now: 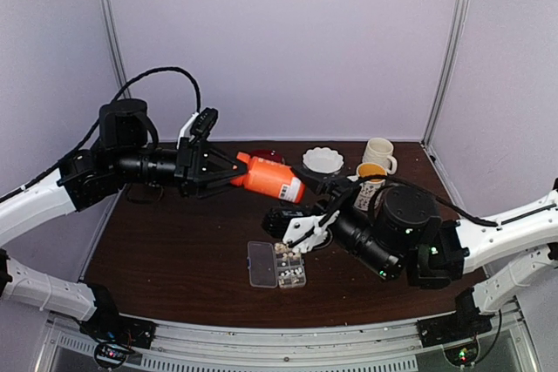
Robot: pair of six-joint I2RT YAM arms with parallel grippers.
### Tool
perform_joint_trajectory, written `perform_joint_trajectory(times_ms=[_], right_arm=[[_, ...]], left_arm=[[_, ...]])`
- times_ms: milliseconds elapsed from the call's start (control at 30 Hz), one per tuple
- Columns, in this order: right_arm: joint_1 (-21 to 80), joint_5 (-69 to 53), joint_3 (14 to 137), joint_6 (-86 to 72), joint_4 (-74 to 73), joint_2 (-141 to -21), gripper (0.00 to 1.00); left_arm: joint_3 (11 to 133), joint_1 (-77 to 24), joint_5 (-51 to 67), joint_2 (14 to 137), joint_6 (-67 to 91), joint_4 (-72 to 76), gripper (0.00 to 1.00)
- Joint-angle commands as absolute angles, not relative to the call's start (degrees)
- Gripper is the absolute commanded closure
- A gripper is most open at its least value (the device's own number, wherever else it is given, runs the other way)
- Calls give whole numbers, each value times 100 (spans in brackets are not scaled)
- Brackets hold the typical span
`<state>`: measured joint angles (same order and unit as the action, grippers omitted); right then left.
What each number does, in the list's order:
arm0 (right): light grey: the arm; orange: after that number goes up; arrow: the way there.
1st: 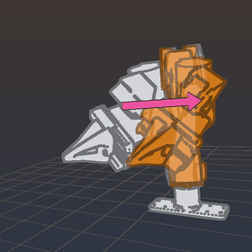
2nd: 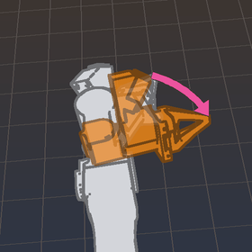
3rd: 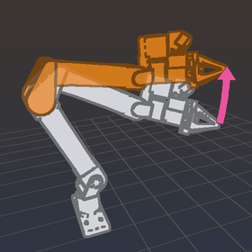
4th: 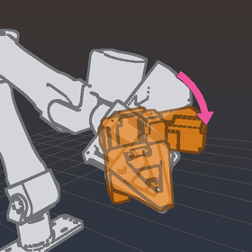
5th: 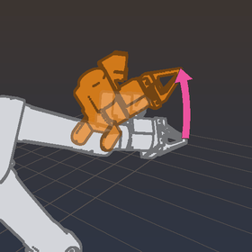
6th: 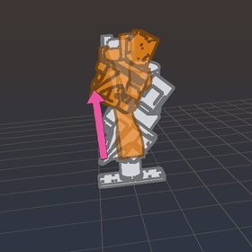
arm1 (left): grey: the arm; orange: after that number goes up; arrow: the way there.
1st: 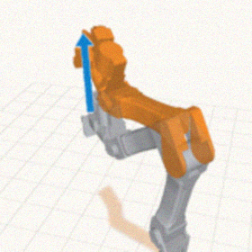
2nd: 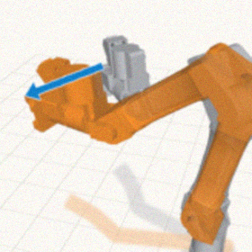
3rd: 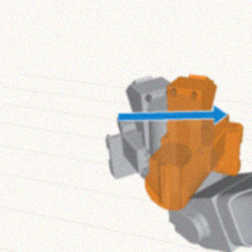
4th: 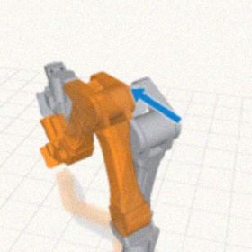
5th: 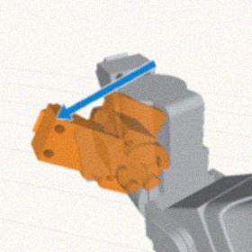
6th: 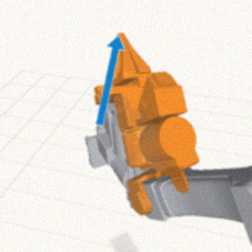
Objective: Sort the pills into containers
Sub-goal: Screw the lid of the pill bottle onto the pill bottle.
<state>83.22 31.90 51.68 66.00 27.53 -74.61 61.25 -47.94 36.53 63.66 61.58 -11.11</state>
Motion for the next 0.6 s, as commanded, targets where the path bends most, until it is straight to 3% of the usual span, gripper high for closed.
perform_joint_trajectory(times_ms=[0, 233, 300, 367, 567], right_arm=[[8162, 834, 5719, 5105, 1846, -7085, 100], [7024, -2783, 6620, 2428, 621, -7108, 100], [6763, -3791, 6763, 1799, 594, -7191, 100], [6572, -4409, 6899, 1290, 554, -7286, 100], [6256, -5417, 6933, -360, 946, -7465, 100]], left_arm=[[6139, -4923, 4043, 6729, 5441, -866, 98], [6426, -5184, 4296, 6728, 2181, -1231, 97], [6389, -5189, 4903, 6705, 1044, -1222, 97], [6437, -5198, 5232, 6663, -716, -1607, 97], [7223, -5212, 4331, 6758, -5207, -3748, 100]])
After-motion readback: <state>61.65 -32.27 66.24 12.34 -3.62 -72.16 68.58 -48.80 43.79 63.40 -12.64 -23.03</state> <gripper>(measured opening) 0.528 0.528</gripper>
